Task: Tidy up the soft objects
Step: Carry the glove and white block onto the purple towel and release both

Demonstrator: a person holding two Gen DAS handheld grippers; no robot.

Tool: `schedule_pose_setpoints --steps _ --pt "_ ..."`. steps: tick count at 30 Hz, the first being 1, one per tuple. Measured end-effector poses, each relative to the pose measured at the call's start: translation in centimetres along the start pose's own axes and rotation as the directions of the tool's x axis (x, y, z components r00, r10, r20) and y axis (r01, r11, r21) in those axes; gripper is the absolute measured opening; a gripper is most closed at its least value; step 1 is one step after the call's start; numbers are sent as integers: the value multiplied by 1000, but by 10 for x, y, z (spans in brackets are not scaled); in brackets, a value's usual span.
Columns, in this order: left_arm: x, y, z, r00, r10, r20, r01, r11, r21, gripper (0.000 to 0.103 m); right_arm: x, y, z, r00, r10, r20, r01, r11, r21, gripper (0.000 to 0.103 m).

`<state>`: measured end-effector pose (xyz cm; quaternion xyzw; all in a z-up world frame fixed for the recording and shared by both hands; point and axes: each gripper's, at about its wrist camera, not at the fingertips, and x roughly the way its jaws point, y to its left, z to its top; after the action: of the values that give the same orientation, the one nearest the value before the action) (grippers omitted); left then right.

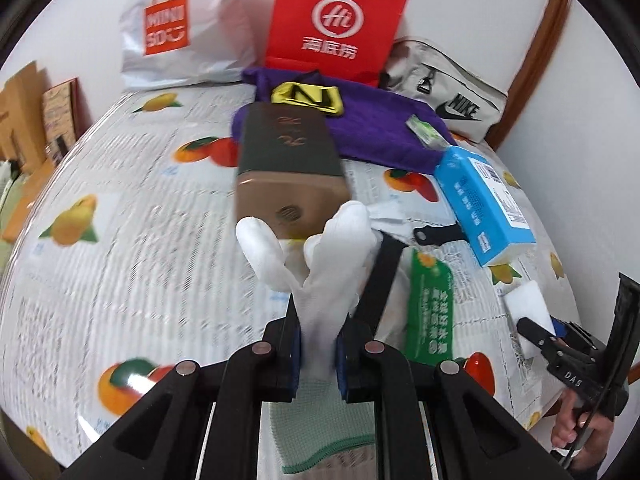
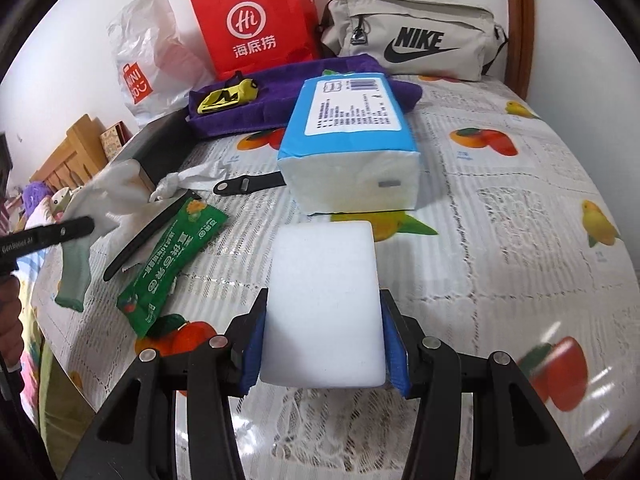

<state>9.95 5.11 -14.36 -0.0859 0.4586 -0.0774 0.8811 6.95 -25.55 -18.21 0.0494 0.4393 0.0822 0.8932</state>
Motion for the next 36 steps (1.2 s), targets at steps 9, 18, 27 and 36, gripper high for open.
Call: schedule_pose_setpoints --steps 9,18,27,36 --pt "-25 10 2 999 -17 48 18 1000 -22 13 -25 1 12 999 6 44 -7 1000 19 50" --pt "-47 1 29 995 -25 92 26 1000 -9 13 -45 13 46 995 19 99 -18 1000 -16 50" --pt "-54 -8 68 992 -12 122 12 1000 2 13 -43 23 88 991 57 125 -50 997 -53 51" --pt "-47 -16 107 990 -9 139 8 1000 11 13 -36 32 134 985 93 144 -80 992 -93 51"
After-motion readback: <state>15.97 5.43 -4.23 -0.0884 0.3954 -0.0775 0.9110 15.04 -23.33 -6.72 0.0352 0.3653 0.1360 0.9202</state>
